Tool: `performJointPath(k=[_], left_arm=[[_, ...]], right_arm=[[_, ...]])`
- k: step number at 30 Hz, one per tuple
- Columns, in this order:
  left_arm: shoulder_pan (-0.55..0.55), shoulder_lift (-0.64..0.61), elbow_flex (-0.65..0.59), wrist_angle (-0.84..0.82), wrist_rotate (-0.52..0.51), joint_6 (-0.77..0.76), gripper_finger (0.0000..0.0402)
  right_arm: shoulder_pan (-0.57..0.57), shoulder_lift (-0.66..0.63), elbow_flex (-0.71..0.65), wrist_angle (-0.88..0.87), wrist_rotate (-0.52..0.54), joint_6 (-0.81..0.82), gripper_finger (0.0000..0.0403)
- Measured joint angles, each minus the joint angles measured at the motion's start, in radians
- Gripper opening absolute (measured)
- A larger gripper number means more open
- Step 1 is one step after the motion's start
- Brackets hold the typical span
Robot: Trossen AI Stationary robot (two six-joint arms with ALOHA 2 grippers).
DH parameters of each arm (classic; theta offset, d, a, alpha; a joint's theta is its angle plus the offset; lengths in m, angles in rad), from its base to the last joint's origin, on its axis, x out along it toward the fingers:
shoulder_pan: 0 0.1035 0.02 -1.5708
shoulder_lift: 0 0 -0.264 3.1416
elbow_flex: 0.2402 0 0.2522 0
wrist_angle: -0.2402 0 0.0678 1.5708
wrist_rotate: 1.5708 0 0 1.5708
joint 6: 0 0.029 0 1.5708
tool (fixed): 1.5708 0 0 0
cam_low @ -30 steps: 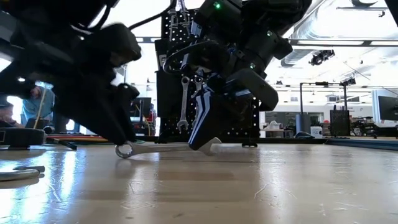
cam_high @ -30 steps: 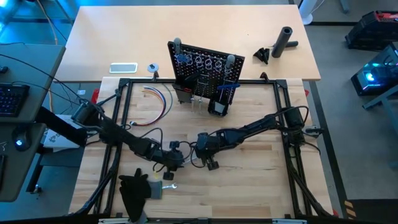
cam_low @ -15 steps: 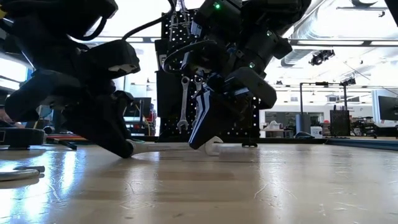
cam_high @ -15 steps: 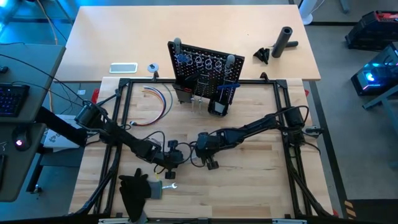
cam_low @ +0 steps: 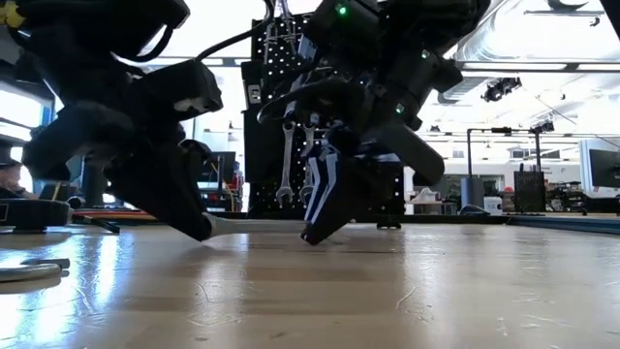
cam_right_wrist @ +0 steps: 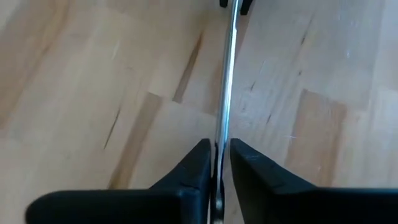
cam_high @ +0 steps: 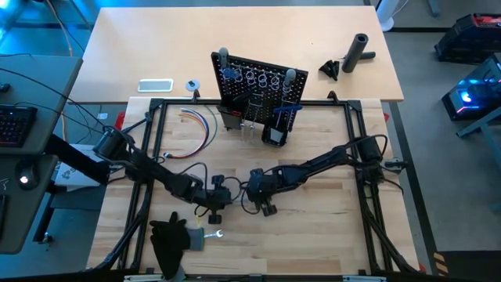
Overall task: Hang tools onto peg board
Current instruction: Hang the wrench on the black pegboard
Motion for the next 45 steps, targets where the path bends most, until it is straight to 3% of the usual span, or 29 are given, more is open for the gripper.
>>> performJointPath(k=[12,19,25,38,41,45], left_arm=[[0.066,-0.025,0.000,0.016,0.136,-0.097,0.0014],[0.096,-0.025,0.000,0.089,0.215,-0.153,0.0014],[0.123,-0.053,0.000,0.160,0.275,-0.171,0.0014],[0.181,-0.215,0.002,0.247,0.417,-0.252,0.0014],[0.192,-0.246,0.002,0.251,0.438,-0.277,0.0014],[0.194,-0.262,0.000,0.274,0.447,-0.306,0.0014]], right_arm=[[0.074,-0.001,0.000,0.002,0.294,-0.080,0.0129],[0.135,-0.002,0.002,0.005,0.460,-0.133,0.0130],[0.204,-0.024,0.002,0.006,0.662,-0.184,0.0130],[0.319,-0.077,0.004,0.012,1.296,-0.316,0.0130],[0.332,-0.077,0.004,0.013,1.363,-0.346,0.0130],[0.341,-0.078,0.004,0.032,1.374,-0.352,0.0130]])
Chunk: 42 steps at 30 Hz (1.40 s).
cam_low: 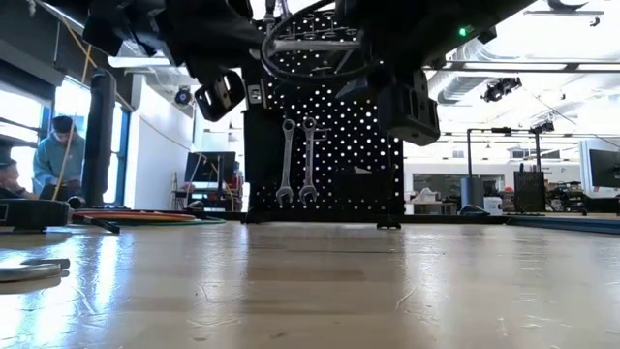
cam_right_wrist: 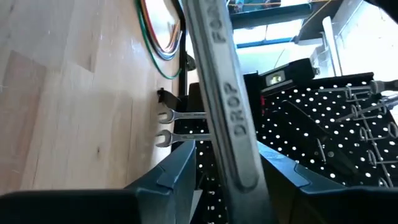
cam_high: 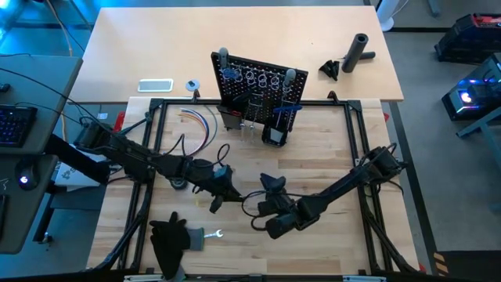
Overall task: Hang tools onto peg board
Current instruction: Hang the wrench on the black pegboard
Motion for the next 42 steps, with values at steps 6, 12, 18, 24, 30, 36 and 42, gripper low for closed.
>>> performJointPath(k=[6,12,18,24,30,36,42], left_arm=[[0.000,-0.001,0.000,0.019,0.000,-0.023,0.0014],[0.000,-0.001,0.000,0.053,0.007,-0.046,0.0014],[0.016,-0.001,0.000,0.075,0.033,-0.060,0.0014],[0.026,-0.001,0.000,0.127,0.038,-0.061,0.0017],[0.026,-0.001,0.000,0.136,0.037,-0.076,0.0017],[0.026,-0.001,0.000,0.144,0.035,-0.088,0.0017],[0.026,-0.002,0.001,0.142,0.038,-0.077,0.0023]], right_arm=[[0.002,0.000,0.000,0.016,0.054,-0.019,0.0112],[0.016,0.000,0.000,0.019,0.062,-0.030,0.0068],[0.027,0.000,0.000,0.023,0.071,-0.046,0.0058],[0.028,0.000,0.000,0.062,0.059,-0.087,0.0061],[0.026,0.000,0.000,0.063,0.062,-0.093,0.0050],[0.026,0.002,0.000,0.060,0.066,-0.104,0.0042],[0.025,0.002,0.000,0.065,0.059,-0.094,0.0039]])
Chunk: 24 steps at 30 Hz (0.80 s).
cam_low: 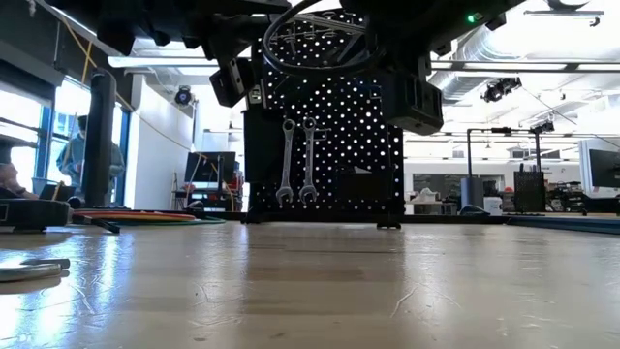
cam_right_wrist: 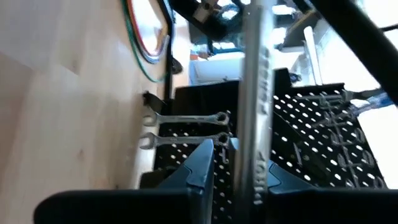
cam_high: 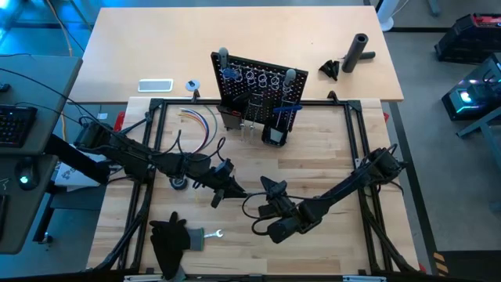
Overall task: Hang tools onto peg board
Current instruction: Hang the wrench on the black pegboard
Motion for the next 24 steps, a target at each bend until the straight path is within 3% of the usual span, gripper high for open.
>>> performJointPath(k=[12,17,24], left_arm=[[-0.001,-0.005,0.003,0.031,0.022,0.037,0.0080],[-0.003,-0.001,0.002,0.056,0.067,0.079,0.0111],[-0.003,-0.002,0.002,0.040,0.064,0.181,0.0140]], right_arm=[[0.000,-0.097,-0.003,-0.030,-0.191,0.155,0.0015],[-0.014,-0.146,-0.002,-0.096,-0.275,0.296,0.0014],[-0.052,-0.182,-0.001,-0.195,-0.478,0.468,0.0014]])
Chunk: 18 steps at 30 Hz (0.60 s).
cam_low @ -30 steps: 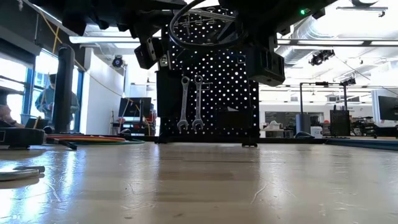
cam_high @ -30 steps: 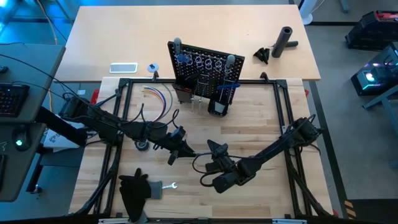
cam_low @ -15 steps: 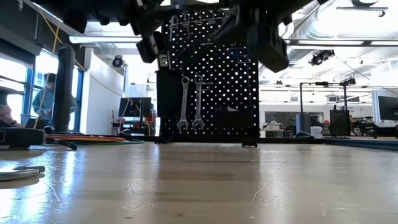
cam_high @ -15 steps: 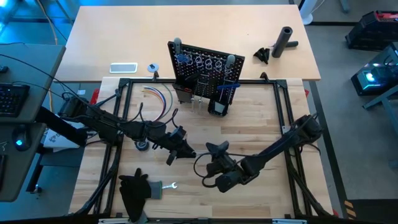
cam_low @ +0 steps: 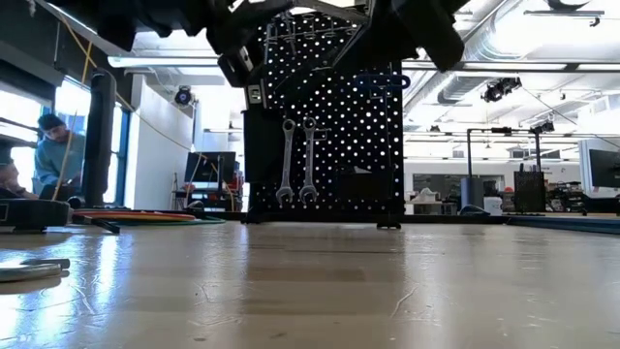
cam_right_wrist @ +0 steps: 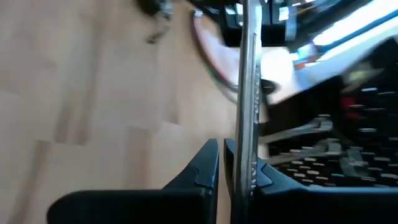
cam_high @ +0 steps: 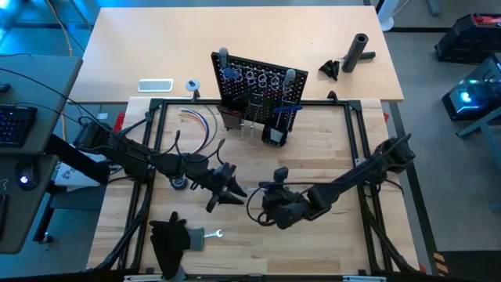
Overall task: Hang tools onto peg board
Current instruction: Hang the wrench on the black pegboard
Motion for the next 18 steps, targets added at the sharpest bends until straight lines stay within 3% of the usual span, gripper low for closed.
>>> performJointPath(k=[9,13,18], left_arm=[[-0.008,0.001,-0.002,-0.103,-0.124,0.186,0.0145],[-0.032,0.001,-0.002,-0.112,-0.187,0.266,0.0145],[-0.069,-0.005,-0.002,-0.131,-0.352,0.341,0.0145]], right_arm=[[-0.069,-0.020,0.000,-0.010,-0.359,0.112,0.0013],[-0.089,-0.029,0.000,-0.006,-0.453,0.137,0.0013],[-0.125,-0.036,0.000,0.012,-0.547,0.162,0.0013]])
